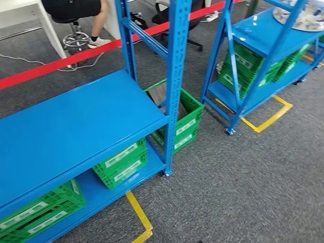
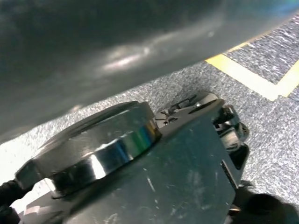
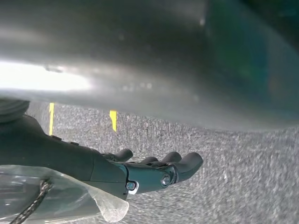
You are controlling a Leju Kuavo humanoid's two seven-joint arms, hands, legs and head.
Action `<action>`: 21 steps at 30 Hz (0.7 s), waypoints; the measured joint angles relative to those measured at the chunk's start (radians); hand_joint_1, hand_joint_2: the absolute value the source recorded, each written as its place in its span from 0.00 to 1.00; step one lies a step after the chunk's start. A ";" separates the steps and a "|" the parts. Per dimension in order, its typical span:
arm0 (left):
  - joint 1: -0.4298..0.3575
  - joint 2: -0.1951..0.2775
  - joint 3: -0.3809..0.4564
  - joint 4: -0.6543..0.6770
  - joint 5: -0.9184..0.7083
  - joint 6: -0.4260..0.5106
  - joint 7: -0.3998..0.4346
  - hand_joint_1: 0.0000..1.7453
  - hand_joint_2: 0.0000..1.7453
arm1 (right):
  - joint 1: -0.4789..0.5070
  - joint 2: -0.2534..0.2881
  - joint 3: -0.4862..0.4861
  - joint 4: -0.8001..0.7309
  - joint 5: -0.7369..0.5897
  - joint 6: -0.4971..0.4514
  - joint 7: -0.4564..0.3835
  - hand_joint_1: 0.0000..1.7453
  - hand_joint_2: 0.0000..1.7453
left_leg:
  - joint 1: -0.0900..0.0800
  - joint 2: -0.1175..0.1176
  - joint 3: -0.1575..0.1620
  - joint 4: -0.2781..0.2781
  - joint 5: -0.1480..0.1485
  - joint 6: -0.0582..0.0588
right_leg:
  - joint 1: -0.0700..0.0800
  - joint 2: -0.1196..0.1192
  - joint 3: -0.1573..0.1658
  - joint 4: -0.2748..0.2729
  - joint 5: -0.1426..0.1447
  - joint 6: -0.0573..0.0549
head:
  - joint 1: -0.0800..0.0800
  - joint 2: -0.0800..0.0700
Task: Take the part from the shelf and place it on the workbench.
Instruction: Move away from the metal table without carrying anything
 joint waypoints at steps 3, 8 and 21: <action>0.002 0.000 0.001 0.000 0.000 0.000 0.000 0.00 0.00 | 0.004 0.000 0.000 0.000 0.001 0.000 -0.003 0.00 0.00 | 0.001 -0.046 0.005 0.002 -0.002 -0.003 | -0.002 0.011 -0.006 -0.040 0.073 0.000 | 0.000 0.000; 0.000 0.000 0.003 0.000 0.000 0.004 0.000 0.00 0.00 | 0.003 0.000 0.000 0.001 0.006 0.005 -0.019 0.00 0.00 | 0.004 -0.109 -0.011 0.019 -0.006 -0.031 | -0.012 0.100 0.077 -0.240 0.154 -0.012 | -0.001 0.000; -0.001 0.004 0.009 0.000 0.006 0.017 0.002 0.00 0.00 | 0.003 0.001 0.000 0.002 0.013 0.007 -0.034 0.00 0.00 | -0.011 0.074 -0.033 0.069 -0.004 -0.029 | 0.007 -0.084 0.109 -0.248 0.133 -0.048 | -0.014 0.000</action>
